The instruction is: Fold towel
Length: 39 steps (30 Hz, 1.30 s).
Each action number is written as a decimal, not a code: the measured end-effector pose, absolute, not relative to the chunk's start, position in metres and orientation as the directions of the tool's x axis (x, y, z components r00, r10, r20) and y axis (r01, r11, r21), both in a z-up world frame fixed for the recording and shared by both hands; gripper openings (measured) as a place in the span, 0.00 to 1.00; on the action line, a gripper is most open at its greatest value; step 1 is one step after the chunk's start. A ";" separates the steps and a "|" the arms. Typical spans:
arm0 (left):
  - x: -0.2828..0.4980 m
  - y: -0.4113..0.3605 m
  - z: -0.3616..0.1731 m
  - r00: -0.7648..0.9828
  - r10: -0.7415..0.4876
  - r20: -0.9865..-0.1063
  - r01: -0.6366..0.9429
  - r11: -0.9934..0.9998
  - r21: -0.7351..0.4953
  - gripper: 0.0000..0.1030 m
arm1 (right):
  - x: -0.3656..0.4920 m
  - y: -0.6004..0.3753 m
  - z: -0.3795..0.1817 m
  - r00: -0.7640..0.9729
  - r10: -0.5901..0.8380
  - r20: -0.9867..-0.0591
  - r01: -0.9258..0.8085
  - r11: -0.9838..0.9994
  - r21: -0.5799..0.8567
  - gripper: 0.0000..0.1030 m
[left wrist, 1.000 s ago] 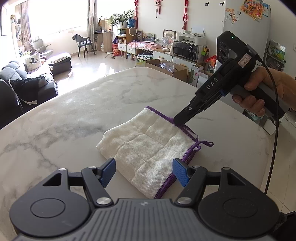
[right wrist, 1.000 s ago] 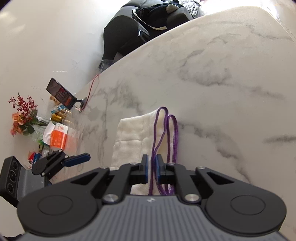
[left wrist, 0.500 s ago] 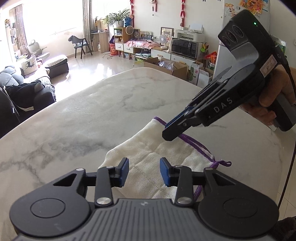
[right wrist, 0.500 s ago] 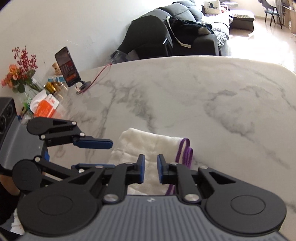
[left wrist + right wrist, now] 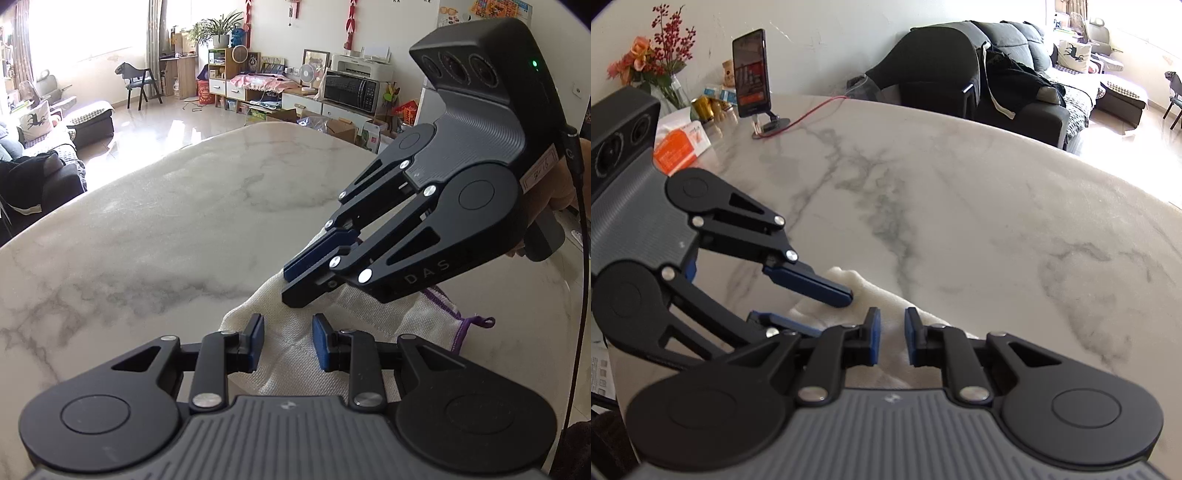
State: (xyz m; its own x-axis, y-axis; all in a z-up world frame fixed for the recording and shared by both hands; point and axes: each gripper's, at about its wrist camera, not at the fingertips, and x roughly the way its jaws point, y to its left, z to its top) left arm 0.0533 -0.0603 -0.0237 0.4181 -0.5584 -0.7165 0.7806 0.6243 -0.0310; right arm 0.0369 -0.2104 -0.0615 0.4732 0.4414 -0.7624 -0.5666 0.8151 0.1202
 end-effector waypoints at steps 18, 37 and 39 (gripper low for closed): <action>0.011 -0.053 -0.004 0.366 -0.626 -0.688 0.855 0.518 -0.016 0.29 | -0.016 -0.221 -0.044 0.429 0.540 -0.724 -0.678 0.722 0.137 0.17; -0.016 -0.048 -0.037 0.408 -0.571 -0.713 0.846 0.530 0.060 0.38 | -0.054 -0.241 -0.061 0.445 0.451 -0.774 -0.655 0.753 0.062 0.18; -0.016 -0.050 -0.035 0.419 -0.557 -0.717 0.835 0.546 0.064 0.40 | -0.054 -0.236 -0.060 0.447 0.439 -0.779 -0.653 0.756 0.051 0.28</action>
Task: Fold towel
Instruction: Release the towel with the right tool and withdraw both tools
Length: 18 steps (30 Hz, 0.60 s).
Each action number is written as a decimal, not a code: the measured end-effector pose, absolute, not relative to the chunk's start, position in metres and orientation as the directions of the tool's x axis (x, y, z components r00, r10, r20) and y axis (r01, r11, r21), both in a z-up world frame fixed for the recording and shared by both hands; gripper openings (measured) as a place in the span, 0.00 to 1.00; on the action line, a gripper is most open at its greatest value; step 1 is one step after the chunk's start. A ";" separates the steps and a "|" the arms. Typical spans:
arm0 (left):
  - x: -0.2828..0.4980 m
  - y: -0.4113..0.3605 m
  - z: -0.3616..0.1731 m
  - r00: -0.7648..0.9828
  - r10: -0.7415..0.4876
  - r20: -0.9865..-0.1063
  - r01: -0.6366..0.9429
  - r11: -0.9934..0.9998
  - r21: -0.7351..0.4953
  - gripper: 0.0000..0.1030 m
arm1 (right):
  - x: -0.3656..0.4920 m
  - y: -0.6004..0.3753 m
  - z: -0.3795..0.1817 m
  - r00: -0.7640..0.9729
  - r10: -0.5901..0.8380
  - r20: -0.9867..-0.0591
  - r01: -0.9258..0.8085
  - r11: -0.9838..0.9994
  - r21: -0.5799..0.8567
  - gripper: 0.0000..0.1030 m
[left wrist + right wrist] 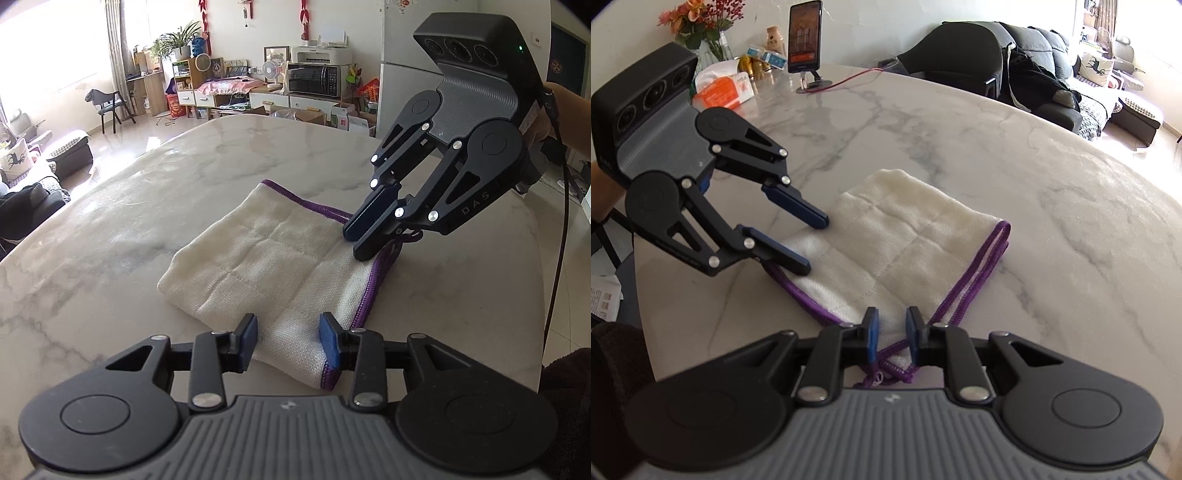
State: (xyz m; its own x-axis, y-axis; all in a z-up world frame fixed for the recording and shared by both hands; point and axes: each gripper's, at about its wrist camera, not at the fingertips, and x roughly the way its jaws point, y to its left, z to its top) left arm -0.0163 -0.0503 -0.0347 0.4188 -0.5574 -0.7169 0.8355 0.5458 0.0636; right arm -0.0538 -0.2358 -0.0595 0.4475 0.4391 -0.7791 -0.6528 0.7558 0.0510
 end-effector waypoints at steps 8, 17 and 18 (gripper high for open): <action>-0.027 -0.055 -0.003 0.503 -0.385 -0.774 0.698 0.709 0.101 0.87 | -0.052 -0.226 -0.038 0.453 0.378 -0.807 -0.567 0.821 0.067 1.00; -0.031 -0.051 0.019 0.568 -0.171 -0.805 0.502 0.847 0.174 0.97 | -0.048 -0.232 -0.033 0.426 0.311 -0.850 -0.439 0.892 0.106 1.00; -0.030 -0.049 0.020 0.573 -0.150 -0.805 0.475 0.862 0.177 0.97 | -0.048 -0.233 -0.033 0.426 0.299 -0.854 -0.426 0.899 0.103 1.00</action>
